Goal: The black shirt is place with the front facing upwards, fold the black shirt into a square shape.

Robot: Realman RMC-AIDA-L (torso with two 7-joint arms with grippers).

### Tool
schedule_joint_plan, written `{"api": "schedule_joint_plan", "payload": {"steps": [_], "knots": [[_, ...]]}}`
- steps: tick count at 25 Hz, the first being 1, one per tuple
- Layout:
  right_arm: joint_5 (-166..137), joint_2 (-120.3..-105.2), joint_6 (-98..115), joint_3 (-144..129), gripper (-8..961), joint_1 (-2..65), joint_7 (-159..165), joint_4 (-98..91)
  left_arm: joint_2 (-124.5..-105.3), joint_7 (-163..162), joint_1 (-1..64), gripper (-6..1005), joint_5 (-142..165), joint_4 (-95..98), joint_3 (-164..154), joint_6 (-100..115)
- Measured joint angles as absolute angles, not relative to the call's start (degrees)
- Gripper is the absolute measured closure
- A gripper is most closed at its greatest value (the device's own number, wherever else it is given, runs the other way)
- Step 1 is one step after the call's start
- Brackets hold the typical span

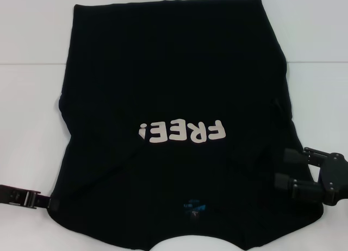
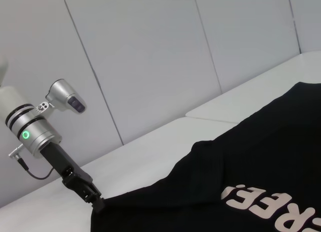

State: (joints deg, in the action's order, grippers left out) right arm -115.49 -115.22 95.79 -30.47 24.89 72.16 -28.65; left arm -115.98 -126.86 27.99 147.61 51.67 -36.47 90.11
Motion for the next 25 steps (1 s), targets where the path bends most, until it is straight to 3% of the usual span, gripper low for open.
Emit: {"api": "schedule_joint_plan", "payload": {"steps": [8, 15, 20, 25], "knots": [[-115.49, -115.22, 95.79, -29.94, 97, 24.93, 72.16, -28.65, -115.89, -126.74, 28.11, 928, 147.65, 51.67, -36.80, 91.03], [-115.64, -114.65, 95.72, -29.73, 99, 24.96, 77.15, -30.90, -115.52, -126.13, 28.26, 924, 146.95, 51.57, -34.16, 92.24], [-121.22, -112.20, 95.57, -30.51, 100, 25.97, 99.17, -40.74, -115.10, -126.55, 29.27, 923, 147.07, 51.20, -34.09, 93.28], [-136.10, -107.38, 99.17, -32.38, 101, 31.57, 125.70, -47.62, -114.51, -127.24, 30.30, 929, 147.46, 51.06, -34.54, 94.00]]}}
